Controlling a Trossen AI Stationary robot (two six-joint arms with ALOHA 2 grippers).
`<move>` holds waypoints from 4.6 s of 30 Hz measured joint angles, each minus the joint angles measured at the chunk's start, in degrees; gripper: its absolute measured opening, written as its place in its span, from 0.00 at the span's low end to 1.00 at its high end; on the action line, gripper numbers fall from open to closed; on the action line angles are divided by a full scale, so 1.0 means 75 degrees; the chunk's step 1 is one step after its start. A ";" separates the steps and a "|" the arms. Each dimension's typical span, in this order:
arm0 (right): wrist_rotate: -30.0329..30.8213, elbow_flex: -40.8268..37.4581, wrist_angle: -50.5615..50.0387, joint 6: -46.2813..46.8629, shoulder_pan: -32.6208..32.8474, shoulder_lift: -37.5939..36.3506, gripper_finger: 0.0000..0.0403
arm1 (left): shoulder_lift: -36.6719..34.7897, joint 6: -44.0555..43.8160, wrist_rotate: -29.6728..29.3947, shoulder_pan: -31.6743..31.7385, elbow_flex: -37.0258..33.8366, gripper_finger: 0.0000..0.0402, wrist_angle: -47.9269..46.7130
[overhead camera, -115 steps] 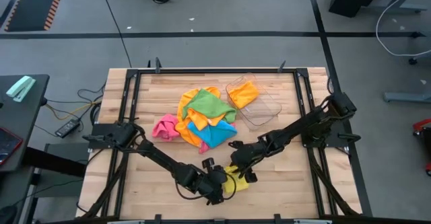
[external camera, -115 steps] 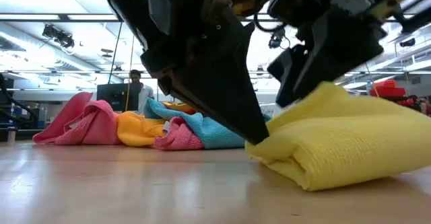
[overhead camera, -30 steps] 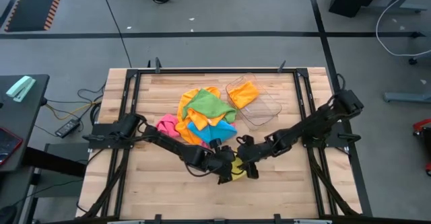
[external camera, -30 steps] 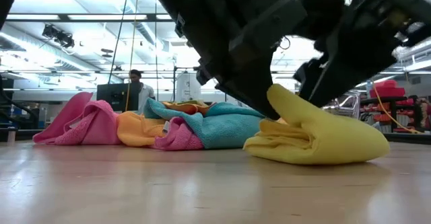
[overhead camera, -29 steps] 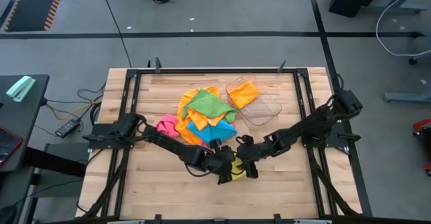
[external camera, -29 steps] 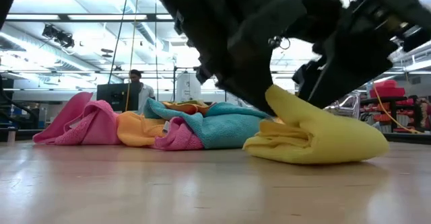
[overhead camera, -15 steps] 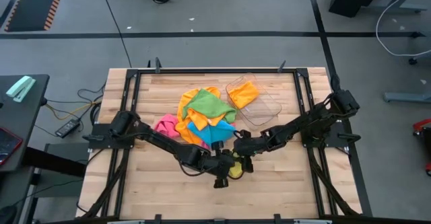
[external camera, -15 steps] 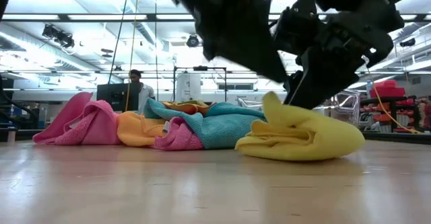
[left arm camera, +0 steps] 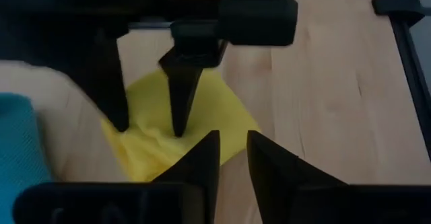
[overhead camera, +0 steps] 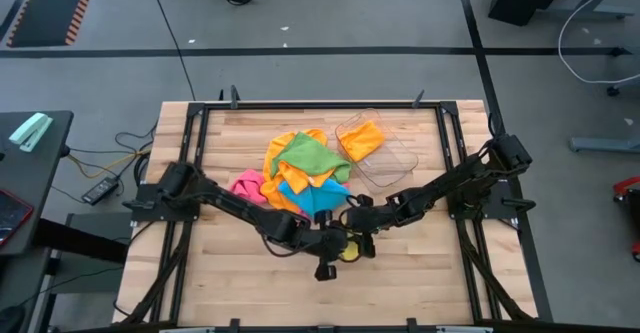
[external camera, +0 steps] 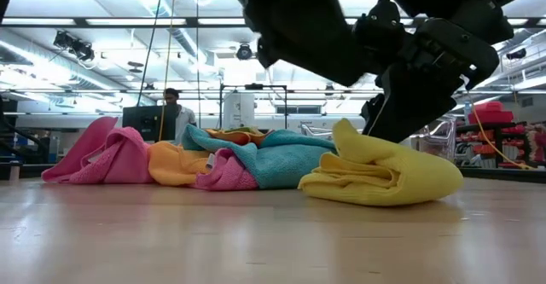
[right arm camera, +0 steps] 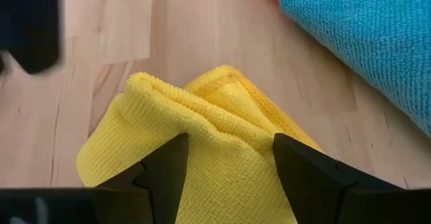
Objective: Fold microfiber towels
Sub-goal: Put the yellow towel into the transparent bin
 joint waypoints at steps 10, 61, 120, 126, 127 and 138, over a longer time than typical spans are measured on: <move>0.0000 0.0000 0.0003 -0.0015 0.0000 0.0000 0.56 | -0.0371 0.0068 -0.0023 0.0097 0.0009 0.19 -0.0260; -0.3038 -0.0152 -0.0198 -0.1731 -0.1386 0.0257 0.78 | 0.0775 -0.0807 -0.0114 0.0204 0.0004 0.03 -0.0011; -0.2252 0.0402 -0.4860 0.0422 -0.6145 -0.4086 0.05 | -0.0044 -0.1742 -0.0287 -0.0200 -0.0002 0.04 -0.0219; -0.2100 0.0402 -0.5671 -0.0036 -0.6679 -0.3563 0.05 | -0.0070 -0.1413 -0.0279 -0.0134 -0.0002 0.09 -0.0259; -0.1989 0.0402 -0.5776 0.0004 -0.6667 -0.3468 0.05 | -0.0093 -0.1121 -0.0261 -0.0120 -0.0002 0.09 -0.0286; -0.1364 0.0402 -0.5742 0.0881 -0.5964 -0.2465 0.05 | -0.1124 0.1792 0.0176 0.0532 0.0007 0.02 -0.1063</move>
